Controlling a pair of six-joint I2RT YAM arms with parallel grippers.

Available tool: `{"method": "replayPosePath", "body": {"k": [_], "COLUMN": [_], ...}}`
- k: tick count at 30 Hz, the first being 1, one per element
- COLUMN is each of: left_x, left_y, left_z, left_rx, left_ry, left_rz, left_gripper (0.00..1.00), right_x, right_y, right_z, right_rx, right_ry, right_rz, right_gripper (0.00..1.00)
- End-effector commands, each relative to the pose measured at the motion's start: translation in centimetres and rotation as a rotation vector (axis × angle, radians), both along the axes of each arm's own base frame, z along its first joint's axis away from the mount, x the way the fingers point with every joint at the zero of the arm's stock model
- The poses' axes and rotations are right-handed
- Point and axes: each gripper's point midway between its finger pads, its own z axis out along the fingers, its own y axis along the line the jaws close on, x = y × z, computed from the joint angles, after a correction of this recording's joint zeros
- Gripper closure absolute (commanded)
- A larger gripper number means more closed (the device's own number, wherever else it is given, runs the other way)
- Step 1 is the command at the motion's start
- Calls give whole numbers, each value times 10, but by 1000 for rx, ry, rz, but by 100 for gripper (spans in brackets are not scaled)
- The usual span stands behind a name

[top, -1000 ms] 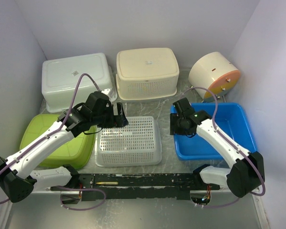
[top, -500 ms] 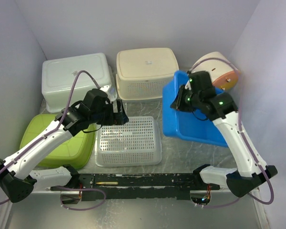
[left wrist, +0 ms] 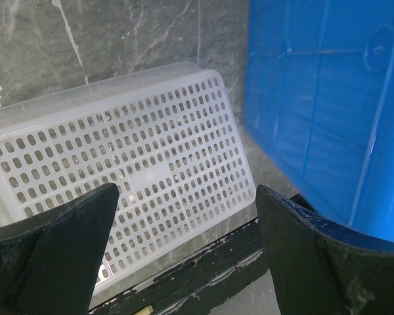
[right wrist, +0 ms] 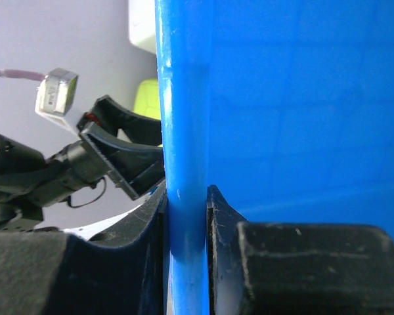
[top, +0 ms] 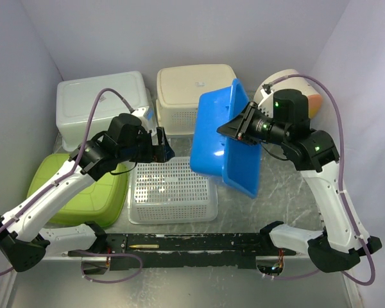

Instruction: Turn the large container upside down

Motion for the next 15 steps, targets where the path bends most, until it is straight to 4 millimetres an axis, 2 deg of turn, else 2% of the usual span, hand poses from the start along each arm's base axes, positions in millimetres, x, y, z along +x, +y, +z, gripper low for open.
{"method": "replayPosePath", "body": {"k": [1,6,8,11,15], "left_x": [-2,-3,-3,-5,-9], "left_y": [-6,-10,-13,-21,-40], "left_z": [7,4,2,2,9], "left_rx": [-26,-31,-34,-56,-136], "left_ry": [-23,-16,-11,-1,8], "left_rz": [-33,-53,-64,-102,-171], "left_gripper": [3,3,3,3,3], "right_x": [-12,-22,-24,-25,-30], "right_y": [22,24,22,15,8], "right_z": [69,74,66,48,9], "right_rx": [257,363,377,367,358], "right_ry": [-171,-150,-123,-84,-7], "right_rz": [91,102,89,46,0], "right_gripper": [100,100,100,100,100]}}
